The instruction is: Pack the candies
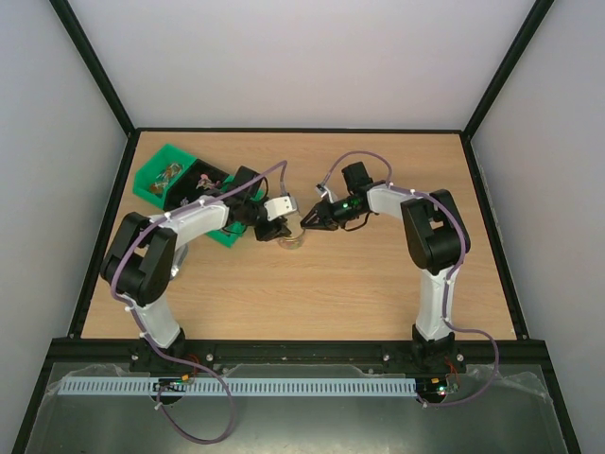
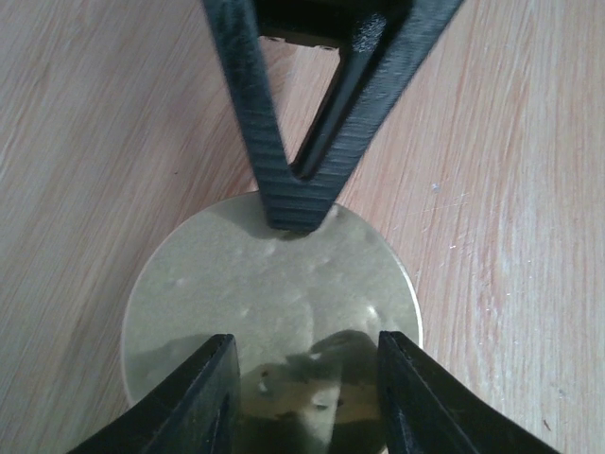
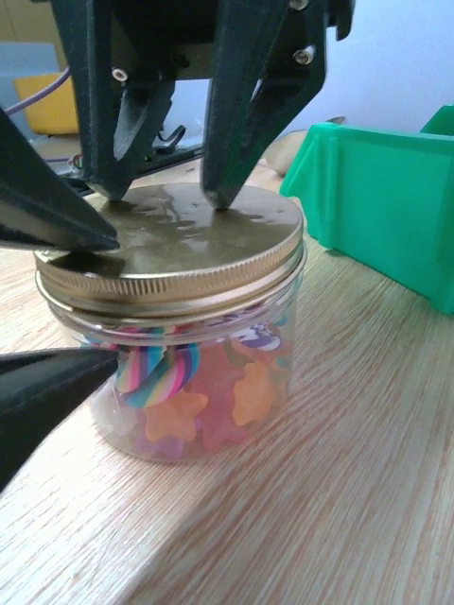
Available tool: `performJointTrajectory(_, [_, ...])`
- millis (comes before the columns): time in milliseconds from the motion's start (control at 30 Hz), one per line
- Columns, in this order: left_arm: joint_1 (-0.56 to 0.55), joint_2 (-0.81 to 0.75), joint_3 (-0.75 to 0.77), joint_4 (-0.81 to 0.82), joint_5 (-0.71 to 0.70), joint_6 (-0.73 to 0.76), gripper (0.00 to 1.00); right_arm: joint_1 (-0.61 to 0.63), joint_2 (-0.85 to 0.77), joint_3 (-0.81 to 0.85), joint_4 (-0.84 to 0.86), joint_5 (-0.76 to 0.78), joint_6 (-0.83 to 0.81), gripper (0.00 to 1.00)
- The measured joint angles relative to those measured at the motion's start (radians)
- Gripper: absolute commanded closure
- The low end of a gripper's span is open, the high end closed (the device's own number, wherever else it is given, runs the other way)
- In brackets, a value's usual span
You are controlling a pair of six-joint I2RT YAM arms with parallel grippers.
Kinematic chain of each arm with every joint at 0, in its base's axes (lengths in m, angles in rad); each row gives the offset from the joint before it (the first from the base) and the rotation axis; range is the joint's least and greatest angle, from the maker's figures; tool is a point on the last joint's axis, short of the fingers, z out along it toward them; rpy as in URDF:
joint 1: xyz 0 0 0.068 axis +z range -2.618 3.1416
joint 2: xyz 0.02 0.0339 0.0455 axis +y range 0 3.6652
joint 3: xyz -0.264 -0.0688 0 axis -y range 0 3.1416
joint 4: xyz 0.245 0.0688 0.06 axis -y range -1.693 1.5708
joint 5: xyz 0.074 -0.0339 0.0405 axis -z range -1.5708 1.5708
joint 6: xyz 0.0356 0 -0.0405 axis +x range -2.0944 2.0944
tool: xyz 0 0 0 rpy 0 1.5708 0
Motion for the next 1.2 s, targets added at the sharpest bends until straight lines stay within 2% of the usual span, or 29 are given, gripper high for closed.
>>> performJointTrajectory(133, [0.014,0.0,0.019,-0.045,0.001,0.009,0.39,-0.008,0.0,0.0,-0.017,0.0,-0.031,0.42])
performJointTrajectory(233, [0.025,0.0,0.059,-0.095,0.013,0.004,0.3,-0.023,-0.018,-0.03,0.008,-0.005,-0.05,0.33])
performJointTrajectory(500, [0.044,0.038,0.211,-0.161,0.048,-0.082,0.29,-0.08,-0.133,-0.095,0.038,-0.001,-0.146,0.29])
performJointTrajectory(667, [0.033,0.119,0.301,-0.171,0.046,-0.107,0.23,-0.116,-0.269,-0.185,0.063,0.056,-0.229,0.23])
performJointTrajectory(767, [0.016,0.163,0.319,-0.192,0.044,-0.105,0.23,-0.127,-0.364,-0.244,0.086,0.1,-0.278,0.16])
performJointTrajectory(800, [0.012,0.18,0.321,-0.199,0.044,-0.103,0.23,-0.13,-0.401,-0.269,0.101,0.117,-0.299,0.1])
performJointTrajectory(833, [0.008,0.195,0.322,-0.207,0.042,-0.098,0.25,-0.132,-0.45,-0.303,0.121,0.138,-0.327,0.0])
performJointTrajectory(1033, [-0.016,0.222,0.317,-0.246,0.044,-0.029,0.36,-0.131,-0.63,-0.454,0.226,0.216,-0.368,0.01])
performJointTrajectory(1200, [-0.017,0.17,0.245,-0.254,0.053,0.05,0.43,-0.131,-0.649,-0.481,0.24,0.249,-0.383,0.01])
